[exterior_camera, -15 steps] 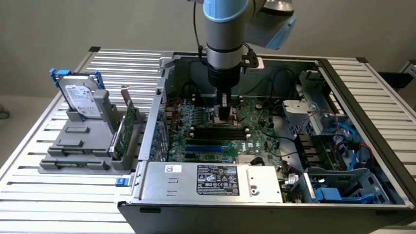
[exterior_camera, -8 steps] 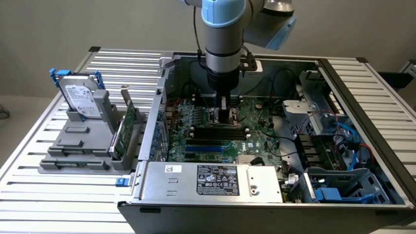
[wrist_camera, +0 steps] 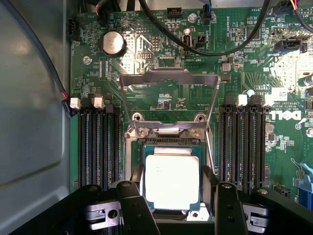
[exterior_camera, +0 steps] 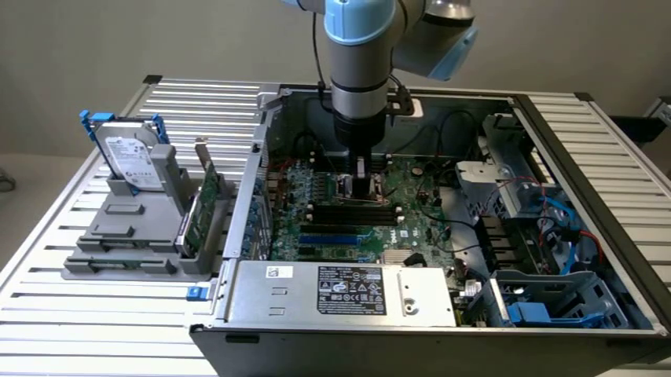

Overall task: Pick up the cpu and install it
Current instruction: 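Place the cpu into insertion slot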

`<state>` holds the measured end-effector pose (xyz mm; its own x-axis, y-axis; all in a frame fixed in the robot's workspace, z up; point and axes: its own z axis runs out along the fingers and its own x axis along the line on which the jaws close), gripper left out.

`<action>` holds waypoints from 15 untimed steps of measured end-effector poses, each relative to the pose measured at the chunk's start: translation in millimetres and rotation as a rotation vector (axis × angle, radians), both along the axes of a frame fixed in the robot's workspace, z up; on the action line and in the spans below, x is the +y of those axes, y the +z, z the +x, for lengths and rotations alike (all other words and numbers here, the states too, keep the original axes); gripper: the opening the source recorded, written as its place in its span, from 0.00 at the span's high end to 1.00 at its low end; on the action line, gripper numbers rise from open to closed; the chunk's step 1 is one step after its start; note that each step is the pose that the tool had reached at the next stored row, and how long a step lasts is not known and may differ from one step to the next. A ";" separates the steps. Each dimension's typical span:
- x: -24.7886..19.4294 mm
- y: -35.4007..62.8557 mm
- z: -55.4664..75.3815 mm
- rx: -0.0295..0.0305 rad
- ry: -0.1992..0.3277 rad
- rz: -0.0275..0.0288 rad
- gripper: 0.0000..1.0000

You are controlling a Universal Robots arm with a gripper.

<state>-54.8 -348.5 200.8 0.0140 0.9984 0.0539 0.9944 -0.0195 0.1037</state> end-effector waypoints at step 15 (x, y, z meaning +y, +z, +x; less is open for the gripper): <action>0.4 -3.6 0.0 -0.0007 0.000 -0.0039 0.45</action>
